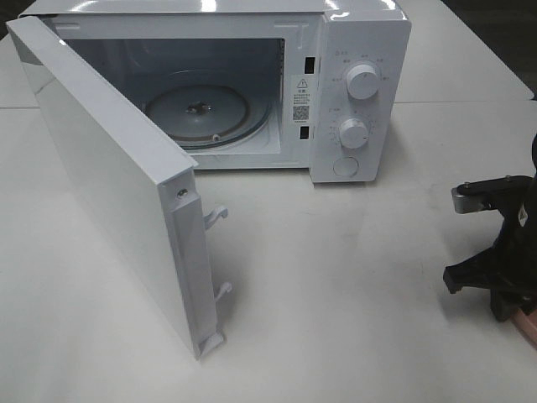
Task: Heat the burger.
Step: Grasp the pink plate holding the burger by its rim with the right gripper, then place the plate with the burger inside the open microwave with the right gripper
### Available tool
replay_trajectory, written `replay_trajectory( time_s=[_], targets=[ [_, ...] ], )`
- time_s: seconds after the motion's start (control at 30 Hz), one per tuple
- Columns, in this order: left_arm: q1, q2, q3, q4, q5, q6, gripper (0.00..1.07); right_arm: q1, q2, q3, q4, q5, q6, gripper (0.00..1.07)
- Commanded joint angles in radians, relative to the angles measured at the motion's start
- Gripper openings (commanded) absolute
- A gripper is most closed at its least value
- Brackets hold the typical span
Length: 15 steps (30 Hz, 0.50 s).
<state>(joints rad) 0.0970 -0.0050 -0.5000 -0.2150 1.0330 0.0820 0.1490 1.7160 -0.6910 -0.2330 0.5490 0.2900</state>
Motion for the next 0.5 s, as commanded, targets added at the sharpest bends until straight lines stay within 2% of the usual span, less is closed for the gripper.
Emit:
replay_trajectory(
  time_s=[0.03, 0.07, 0.5],
  targets=[
    [0.003, -0.021, 0.002, -0.004, -0.008, 0.004, 1.0, -0.004, 0.001, 0.003, -0.011, 0.014, -0.012, 0.03],
    [0.003, -0.021, 0.002, -0.004, -0.008, 0.004, 1.0, -0.004, 0.001, 0.003, -0.009, 0.014, -0.012, 0.0],
    [0.003, -0.021, 0.002, -0.004, -0.008, 0.004, 1.0, -0.001, -0.029, 0.003, -0.002, 0.04, -0.001, 0.0]
  ],
)
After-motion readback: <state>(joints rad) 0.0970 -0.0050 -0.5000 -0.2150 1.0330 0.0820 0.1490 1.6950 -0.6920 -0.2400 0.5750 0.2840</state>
